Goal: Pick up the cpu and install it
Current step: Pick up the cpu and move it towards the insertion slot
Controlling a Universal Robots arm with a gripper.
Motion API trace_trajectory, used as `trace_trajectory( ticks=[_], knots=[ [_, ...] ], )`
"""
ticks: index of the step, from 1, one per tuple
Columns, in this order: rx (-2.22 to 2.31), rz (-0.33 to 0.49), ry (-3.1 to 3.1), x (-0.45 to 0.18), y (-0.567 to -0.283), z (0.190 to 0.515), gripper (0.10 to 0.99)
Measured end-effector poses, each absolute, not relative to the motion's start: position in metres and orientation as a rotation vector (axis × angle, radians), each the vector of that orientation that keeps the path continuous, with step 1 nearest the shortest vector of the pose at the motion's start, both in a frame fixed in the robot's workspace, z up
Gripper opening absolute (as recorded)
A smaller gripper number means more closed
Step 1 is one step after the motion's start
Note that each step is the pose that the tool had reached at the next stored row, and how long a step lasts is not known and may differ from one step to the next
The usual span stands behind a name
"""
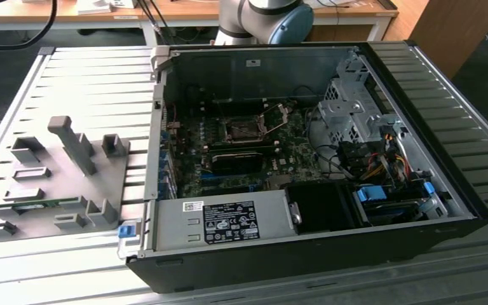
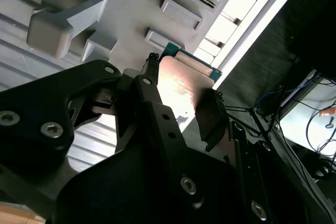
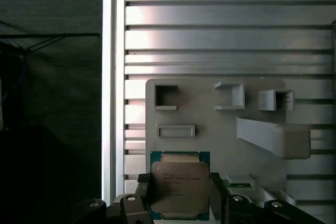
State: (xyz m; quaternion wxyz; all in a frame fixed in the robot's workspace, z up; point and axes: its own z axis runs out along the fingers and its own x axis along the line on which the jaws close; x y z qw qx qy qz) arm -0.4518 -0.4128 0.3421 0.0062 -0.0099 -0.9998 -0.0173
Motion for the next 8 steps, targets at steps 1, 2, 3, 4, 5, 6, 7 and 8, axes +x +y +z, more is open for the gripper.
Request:
trace_trajectory(
  ticks=[1, 2, 3, 4, 5, 6, 7, 8],
  knots=[
    [-0.031, -0.054, -3.129, -0.4518, -0.4128, 0.3433, 0.533],
    [-0.031, -0.054, -3.129, -0.4518, -0.4128, 0.3444, 0.533],
    [-0.031, -0.054, -3.129, -0.4518, -0.4128, 0.3454, 0.533],
    [-0.031, -0.054, -3.129, -0.4518, -0.4128, 0.3463, 0.533],
    [-0.031, -0.054, -3.129, -0.4518, -0.4128, 0.3473, 0.533],
    [-0.031, -0.054, -3.129, -0.4518, -0.4128, 0.3481, 0.533],
    [-0.031, -0.054, -3.129, -0.4518, -0.4128, 0.3489, 0.533],
    [-0.031, -0.054, -3.129, -0.4518, -0.4128, 0.3496, 0.533]
  ],
)
